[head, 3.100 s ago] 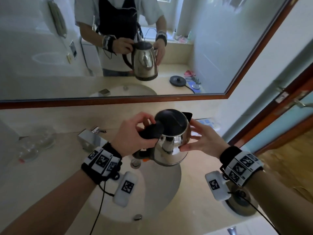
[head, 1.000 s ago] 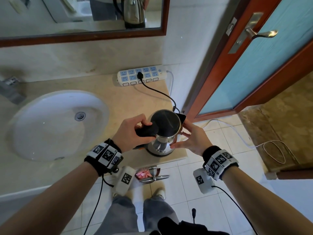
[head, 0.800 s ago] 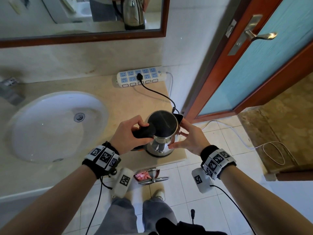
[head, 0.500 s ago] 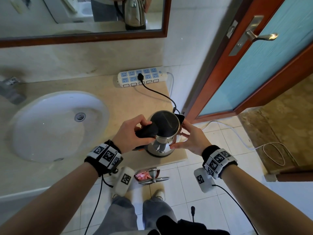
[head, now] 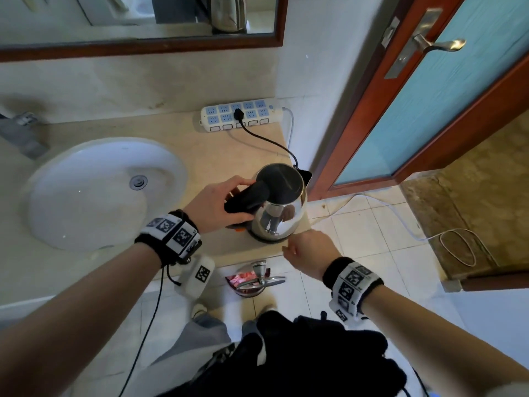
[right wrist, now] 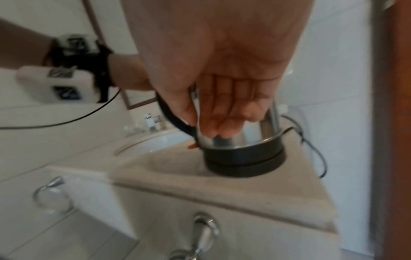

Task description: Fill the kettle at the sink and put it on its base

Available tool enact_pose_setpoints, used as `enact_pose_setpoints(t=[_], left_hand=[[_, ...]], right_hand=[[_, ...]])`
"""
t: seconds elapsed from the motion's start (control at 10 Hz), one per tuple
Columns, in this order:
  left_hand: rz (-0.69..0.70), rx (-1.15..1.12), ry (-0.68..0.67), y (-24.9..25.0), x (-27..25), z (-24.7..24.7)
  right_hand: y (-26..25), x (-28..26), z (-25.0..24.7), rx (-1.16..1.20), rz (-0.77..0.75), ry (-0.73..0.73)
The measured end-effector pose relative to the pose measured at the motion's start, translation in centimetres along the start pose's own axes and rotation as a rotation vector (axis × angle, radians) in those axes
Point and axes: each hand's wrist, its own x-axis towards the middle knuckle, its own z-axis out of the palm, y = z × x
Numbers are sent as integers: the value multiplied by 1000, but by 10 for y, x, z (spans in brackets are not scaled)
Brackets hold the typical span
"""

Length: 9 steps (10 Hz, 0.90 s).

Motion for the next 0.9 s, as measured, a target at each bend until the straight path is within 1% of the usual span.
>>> enact_pose_setpoints(t=[0.1, 0.2, 0.3, 0.4, 0.6, 0.7, 0.8, 0.9], left_hand=[[25, 49, -65, -9, -8, -9], [-2, 127, -64, -22, -25, -16], [-129, 186, -85, -38, -44, -24], [-200, 200, -166, -50, -62, -30], [-288, 205, -230, -67, -86, -38], [-318, 203, -257, -72, -91, -40], [-342, 201, -261, -72, -91, -36], [-352, 186, -251, -74, -92, -31]], right_hand=[[-33, 5, 26, 13, -168, -136], [-59, 27, 48, 24, -144, -207], [-72, 44, 57, 21, -103, -195], [-82, 55, 58, 16, -60, -189], [-85, 65, 77, -154, -64, -124], [-82, 68, 80, -201, -66, -171], [-85, 72, 72, -208, -73, -188], [-93, 62, 69, -126, -176, -167]])
